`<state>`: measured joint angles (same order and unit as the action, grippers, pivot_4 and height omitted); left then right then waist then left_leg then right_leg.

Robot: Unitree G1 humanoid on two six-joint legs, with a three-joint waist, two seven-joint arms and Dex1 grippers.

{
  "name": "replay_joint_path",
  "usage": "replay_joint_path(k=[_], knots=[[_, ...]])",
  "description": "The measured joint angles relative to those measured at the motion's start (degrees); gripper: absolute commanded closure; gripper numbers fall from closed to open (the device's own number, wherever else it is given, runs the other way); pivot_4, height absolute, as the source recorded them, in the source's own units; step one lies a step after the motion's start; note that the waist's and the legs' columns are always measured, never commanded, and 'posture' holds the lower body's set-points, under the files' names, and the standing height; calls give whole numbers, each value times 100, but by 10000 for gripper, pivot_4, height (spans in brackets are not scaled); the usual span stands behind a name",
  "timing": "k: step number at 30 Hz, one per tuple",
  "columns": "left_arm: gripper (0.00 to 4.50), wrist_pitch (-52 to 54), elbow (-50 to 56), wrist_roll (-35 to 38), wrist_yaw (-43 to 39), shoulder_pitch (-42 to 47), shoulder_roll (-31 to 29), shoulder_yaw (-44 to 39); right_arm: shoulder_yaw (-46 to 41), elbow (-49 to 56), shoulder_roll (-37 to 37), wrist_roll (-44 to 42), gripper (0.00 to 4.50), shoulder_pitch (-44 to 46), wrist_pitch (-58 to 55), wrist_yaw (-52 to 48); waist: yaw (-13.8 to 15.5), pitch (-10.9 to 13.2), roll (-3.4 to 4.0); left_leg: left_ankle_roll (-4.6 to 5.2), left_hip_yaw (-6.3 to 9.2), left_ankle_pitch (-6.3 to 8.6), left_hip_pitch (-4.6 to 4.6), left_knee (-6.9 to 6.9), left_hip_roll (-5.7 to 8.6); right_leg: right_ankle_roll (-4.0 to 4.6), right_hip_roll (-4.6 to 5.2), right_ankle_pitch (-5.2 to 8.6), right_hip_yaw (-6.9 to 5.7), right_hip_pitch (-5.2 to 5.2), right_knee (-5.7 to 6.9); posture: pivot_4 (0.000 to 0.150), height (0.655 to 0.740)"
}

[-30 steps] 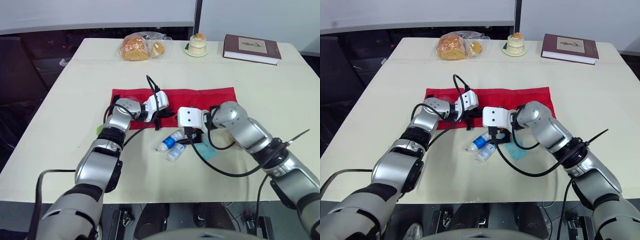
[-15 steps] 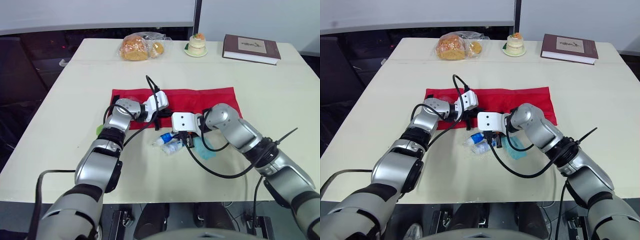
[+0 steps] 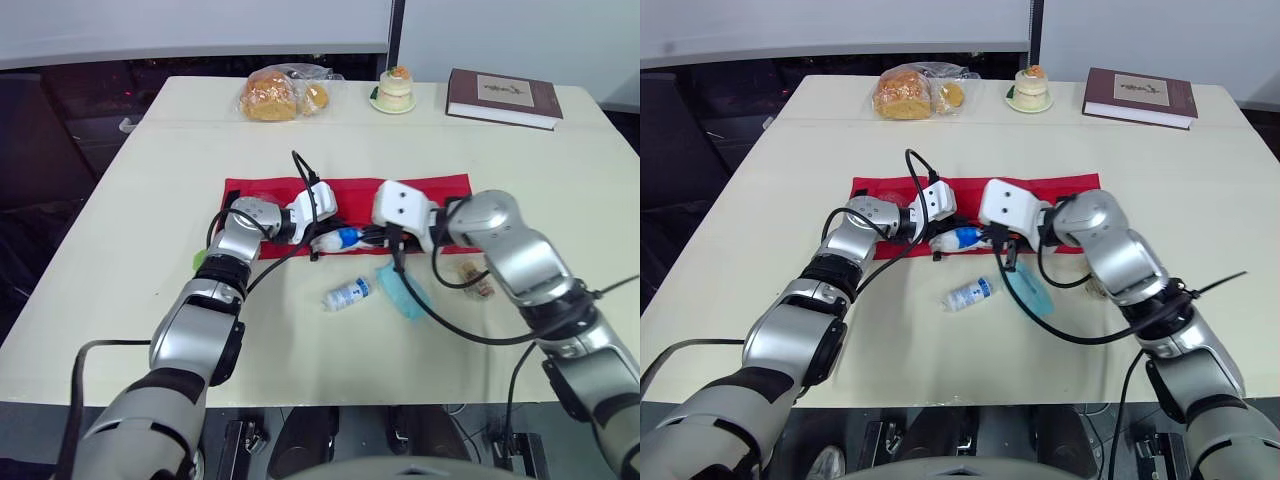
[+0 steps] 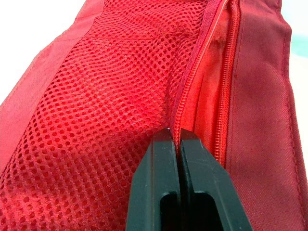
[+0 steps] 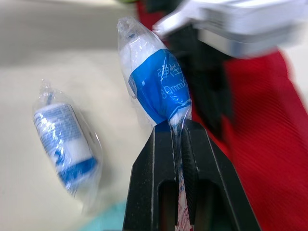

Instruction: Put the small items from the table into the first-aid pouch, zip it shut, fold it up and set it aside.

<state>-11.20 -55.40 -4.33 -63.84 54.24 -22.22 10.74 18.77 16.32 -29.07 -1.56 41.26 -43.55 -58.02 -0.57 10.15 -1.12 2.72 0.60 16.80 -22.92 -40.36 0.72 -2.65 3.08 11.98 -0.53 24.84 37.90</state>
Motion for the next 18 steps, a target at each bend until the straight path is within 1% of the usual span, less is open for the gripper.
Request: replay_joint_path(k=[1, 3, 4, 5, 8, 9, 11, 13, 14, 16, 18], knots=[[45000, -1, 23, 3, -1, -12, 4, -1, -334, 419, -210, -114, 44387, -310, -329, 105, 14, 0, 0, 1, 2, 1, -3, 1, 0, 0, 1, 0, -2, 0, -2, 1500, 7289], [45000, -1, 47, 6, 0, -34, -11, -13, -864, 878, -459, -214, 44387, -736, -819, 308, 22, 0, 0, 3, 1, 2, -4, 2, 0, 0, 4, 0, -2, 0, -4, 1500, 7289], [45000, -1, 53, 7, 0, -46, -23, -17, -973, 950, -491, -235, 44387, -814, -913, 353, 21, 0, 0, 3, 1, 2, -4, 1, 0, 0, 4, 0, -2, 0, -4, 1500, 7289], [45000, 1, 78, 5, 2, -54, -12, -15, -1491, 1331, -581, -336, 44387, -1205, -1334, 520, 25, 0, 0, 4, 2, 3, -4, 3, -1, 0, 4, 0, -2, 0, -3, 1500, 7289], [45000, 5, 118, 8, -1, -81, -23, -25, -2691, 2090, -779, -543, 44387, -2124, -2339, 741, 43, 0, 0, 6, 2, 3, -4, 4, -1, 0, 4, 0, -2, 0, -2, 1500, 7289], [45000, 5, 120, 8, -1, -92, -36, -27, -2887, 2186, -830, -564, 44387, -2273, -2494, 753, 42, 0, 0, 6, 2, 3, -3, 4, -1, 0, 4, 0, -2, -1, -2, 1500, 7289], [45000, 9, 128, 6, 0, -97, -35, -25, -3582, 2578, -994, -625, 44387, -2810, -3060, 834, 38, 0, 0, 7, 0, 4, 0, 4, -1, 0, 3, 0, 0, -2, -1, 1500, 7289], [45000, 5, 140, 9, 4, -115, -36, -27, -4373, 2900, -989, -575, 44387, -3526, -3785, 1001, 65, -1, -1, 6, 4, 4, 0, 5, -3, 0, 2, 0, -4, -5, -1, 1500, 7289], [45000, 3, 142, 7, 7, -123, -40, -30, -4753, 2967, -835, -529, 44387, -3846, -4185, 1144, 68, -1, 0, 6, -1, 4, 2, 5, -3, 0, 2, 0, 1, -4, 0, 1500, 7289], [45000, 3, 144, 5, 8, -126, -30, -24, -5084, 3056, -635, -502, 44387, -4233, -4400, 1318, 65, -4, 6, 7, -4, 4, 6, 5, -3, -1, 1, 1, 5, -4, 2, 1500, 7289], [45000, 4, 143, 4, 7, -131, -36, -25, -5239, 3097, -422, -529, 44387, -4580, -4511, 1474, 60, -4, 6, 7, -5, 4, 8, 5, -3, -1, -1, 1, 5, -5, 2, 1500, 7289]])
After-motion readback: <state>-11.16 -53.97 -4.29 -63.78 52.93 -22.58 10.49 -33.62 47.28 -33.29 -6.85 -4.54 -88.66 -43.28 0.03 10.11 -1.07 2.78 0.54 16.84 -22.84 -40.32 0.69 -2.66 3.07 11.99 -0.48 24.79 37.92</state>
